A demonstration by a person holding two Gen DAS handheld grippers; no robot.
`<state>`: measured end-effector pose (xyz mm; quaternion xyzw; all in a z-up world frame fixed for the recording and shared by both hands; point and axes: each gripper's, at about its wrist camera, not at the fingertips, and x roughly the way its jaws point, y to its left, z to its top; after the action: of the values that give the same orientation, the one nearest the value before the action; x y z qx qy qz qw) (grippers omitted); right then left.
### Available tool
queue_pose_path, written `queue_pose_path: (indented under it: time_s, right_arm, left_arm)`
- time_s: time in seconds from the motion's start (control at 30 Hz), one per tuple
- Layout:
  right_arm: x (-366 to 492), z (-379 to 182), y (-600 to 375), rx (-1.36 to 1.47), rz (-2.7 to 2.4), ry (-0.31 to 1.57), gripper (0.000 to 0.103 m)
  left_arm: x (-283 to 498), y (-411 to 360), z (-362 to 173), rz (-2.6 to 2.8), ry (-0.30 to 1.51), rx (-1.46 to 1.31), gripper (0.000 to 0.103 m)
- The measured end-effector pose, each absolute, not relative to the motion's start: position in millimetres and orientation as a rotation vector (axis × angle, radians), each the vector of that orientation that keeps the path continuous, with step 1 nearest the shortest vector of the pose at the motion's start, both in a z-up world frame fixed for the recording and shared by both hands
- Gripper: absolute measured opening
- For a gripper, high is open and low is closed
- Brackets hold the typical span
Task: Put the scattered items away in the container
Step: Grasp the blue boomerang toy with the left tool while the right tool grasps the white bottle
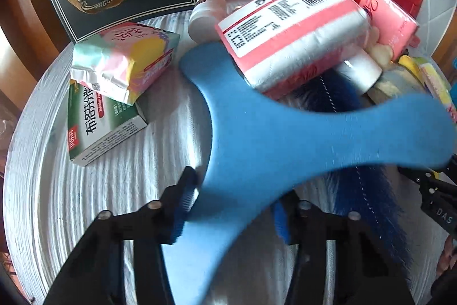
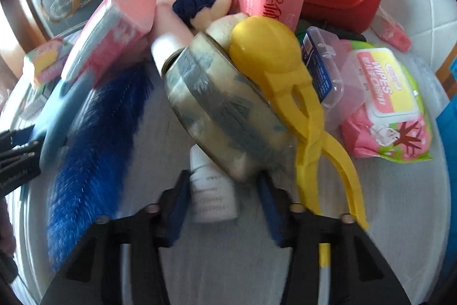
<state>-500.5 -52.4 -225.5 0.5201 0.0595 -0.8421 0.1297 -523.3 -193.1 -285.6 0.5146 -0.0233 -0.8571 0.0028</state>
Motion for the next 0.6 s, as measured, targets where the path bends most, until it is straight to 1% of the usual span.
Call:
queue_pose_path:
  time_s: [0.07, 0.17, 0.23, 0.27, 0.3, 0.43, 0.5, 0.57, 0.6]
  right_arm:
    - [-495, -225, -49, 1.518, -2.428, 0.155, 0.033]
    - [-478, -220, -43, 1.522, -2.408, 0.141, 0.032]
    - [-466, -213, -40, 1.511, -2.402, 0.135, 0.031]
    - [-462, -210, -38, 1.503, -2.402, 0.132, 0.028]
    - [-455, -204, -37, 1.491, -2.401, 0.131, 0.027]
    - [-429, -177, -32, 1.409, -2.405, 0.143, 0.027]
    - [-419, -163, -28, 1.373, -2.413, 0.136, 0.027]
    - [-416, -155, -25, 1.352, -2.421, 0.128, 0.027]
    - [-410, -150, -22, 1.339, -2.421, 0.126, 0.027]
  left_arm:
    - [-511, -188, -281, -2.685, -0.094, 1.608, 0.035]
    - [-492, -182, -270, -2.698, -0.090, 1.594, 0.030]
    - [-478, -177, -259, -2.707, -0.099, 1.566, 0.029]
    - [-471, -175, -254, -2.714, -0.099, 1.553, 0.028]
    - [-463, -174, -246, -2.723, -0.095, 1.536, 0.028]
    - [-439, -175, -219, -2.758, -0.074, 1.460, 0.024]
    - [-433, -173, -206, -2.772, -0.065, 1.428, 0.019]
    - [-421, -169, -192, -2.787, -0.053, 1.416, 0.011]
    - [-418, -169, -189, -2.796, -0.041, 1.416, 0.009]
